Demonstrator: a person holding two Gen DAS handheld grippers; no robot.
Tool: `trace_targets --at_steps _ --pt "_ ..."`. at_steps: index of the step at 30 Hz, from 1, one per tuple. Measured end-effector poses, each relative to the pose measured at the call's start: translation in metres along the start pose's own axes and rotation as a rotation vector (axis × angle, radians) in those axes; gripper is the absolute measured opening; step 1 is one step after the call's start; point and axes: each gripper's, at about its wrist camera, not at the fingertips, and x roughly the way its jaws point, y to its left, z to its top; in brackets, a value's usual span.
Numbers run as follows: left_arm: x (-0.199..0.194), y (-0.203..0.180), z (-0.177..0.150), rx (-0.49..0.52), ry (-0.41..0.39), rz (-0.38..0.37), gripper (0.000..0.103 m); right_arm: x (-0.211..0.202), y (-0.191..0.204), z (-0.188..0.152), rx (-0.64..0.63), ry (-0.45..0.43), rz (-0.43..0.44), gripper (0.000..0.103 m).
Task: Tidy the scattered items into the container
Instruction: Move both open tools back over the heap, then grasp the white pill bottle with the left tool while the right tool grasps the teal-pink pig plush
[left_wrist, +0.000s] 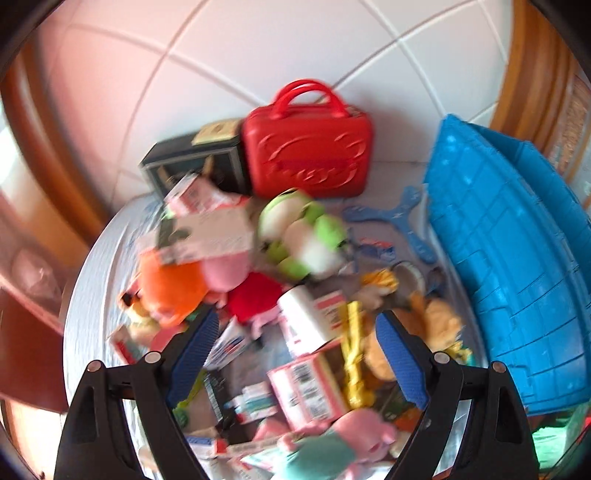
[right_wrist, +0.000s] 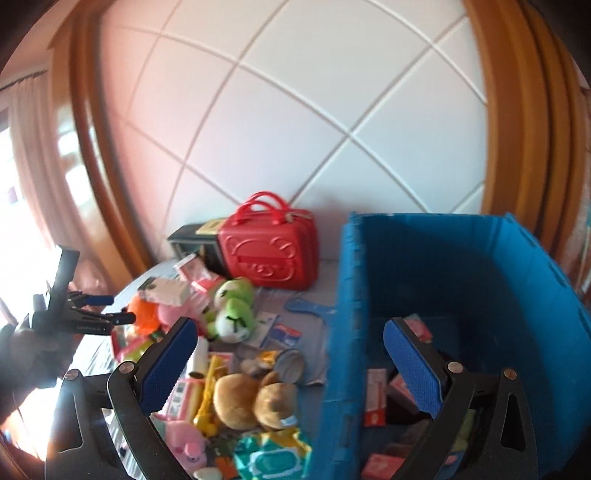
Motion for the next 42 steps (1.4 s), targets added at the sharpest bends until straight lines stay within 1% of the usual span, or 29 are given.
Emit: trace_targets --at_steps 3,7,13,17,20,22,27,30,32,34,37,39,42 --pt "-0.002 0.045 -0.024 -0.035 0.021 0.022 0.088 0.016 0.040 -0.010 -0.052 0.037 0.044 0.102" --pt "-0.003 0.100 -0.053 -0.043 0.039 0.044 0.088 0.039 0.100 -0.036 -0.110 0.103 0.089 0.102" --pt "0.008 0.178 -0.102 -0.056 0.096 0.045 0.088 0.078 0.179 -0.086 -0.119 0.197 0.131 0.102" --pt "0.027 0.216 -0.134 -0.064 0.151 0.041 0.087 0.103 0.221 -0.124 -0.121 0.271 0.136 0.102" --pt "0.042 0.236 -0.160 -0.066 0.195 0.029 0.087 0.122 0.248 -0.155 -0.124 0.321 0.138 0.102" --pt "0.050 0.246 -0.175 -0.066 0.220 0.019 0.087 0.137 0.264 -0.176 -0.131 0.366 0.128 0.102" --pt "0.070 0.261 -0.214 -0.068 0.293 -0.005 0.087 0.161 0.293 -0.216 -0.158 0.444 0.115 0.102" --pt "0.078 0.264 -0.237 -0.071 0.338 -0.019 0.087 0.177 0.303 -0.236 -0.171 0.486 0.107 0.102" --pt "0.081 0.260 -0.251 -0.050 0.358 -0.025 0.087 0.186 0.307 -0.244 -0.194 0.508 0.101 0.102" --pt "0.083 0.254 -0.262 -0.002 0.365 -0.026 0.087 0.194 0.310 -0.251 -0.217 0.525 0.099 0.102" --pt "0.089 0.246 -0.276 0.099 0.371 -0.021 0.087 0.205 0.309 -0.257 -0.226 0.543 0.092 0.102" --pt "0.093 0.244 -0.283 0.159 0.361 -0.022 0.087 0.210 0.308 -0.259 -0.227 0.545 0.087 0.103" --pt "0.099 0.239 -0.289 0.271 0.328 -0.045 0.087 0.217 0.306 -0.262 -0.241 0.552 0.077 0.103"
